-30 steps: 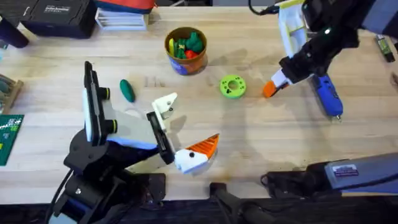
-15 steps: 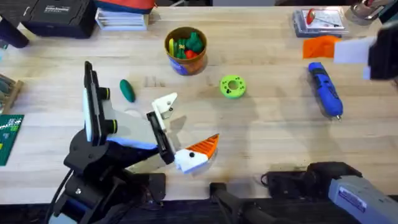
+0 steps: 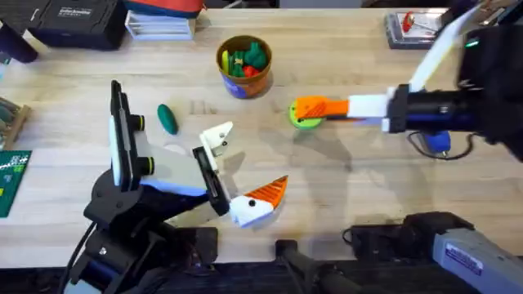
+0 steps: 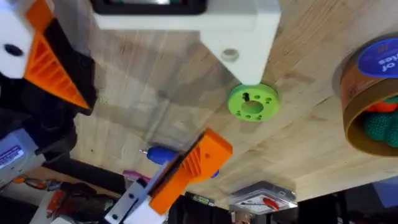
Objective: Pick up the gripper from the table and insert it into the empty holder that is missing its gripper. Then pick up a screw, insert it into the mounting hole, and use the screwdriver to tighten it. Finally, clean up the table by picking up the vegetable and placing it into the bucket.
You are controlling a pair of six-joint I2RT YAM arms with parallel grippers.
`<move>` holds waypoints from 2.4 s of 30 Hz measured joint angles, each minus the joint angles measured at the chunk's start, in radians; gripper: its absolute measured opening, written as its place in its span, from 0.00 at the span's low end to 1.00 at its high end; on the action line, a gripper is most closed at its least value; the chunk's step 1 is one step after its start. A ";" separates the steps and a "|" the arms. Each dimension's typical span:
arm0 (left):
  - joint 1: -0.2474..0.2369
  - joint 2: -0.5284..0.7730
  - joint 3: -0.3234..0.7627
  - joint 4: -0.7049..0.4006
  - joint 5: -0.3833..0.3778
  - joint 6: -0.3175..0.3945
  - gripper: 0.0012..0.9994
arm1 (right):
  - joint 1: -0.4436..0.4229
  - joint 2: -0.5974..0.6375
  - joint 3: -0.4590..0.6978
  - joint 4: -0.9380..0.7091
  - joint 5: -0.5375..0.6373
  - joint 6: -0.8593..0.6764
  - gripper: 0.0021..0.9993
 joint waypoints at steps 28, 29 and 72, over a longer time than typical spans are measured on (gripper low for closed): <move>0.002 0.000 0.000 0.003 -0.019 0.002 0.99 | 0.343 0.504 -0.020 0.801 -0.391 0.645 0.01; 0.002 0.000 0.000 0.007 -0.019 0.003 0.99 | 0.345 0.505 -0.020 0.816 -0.391 0.667 0.01; 0.021 -0.001 0.000 0.002 -0.113 -0.025 0.99 | 0.497 0.708 0.084 1.051 -0.410 0.916 0.00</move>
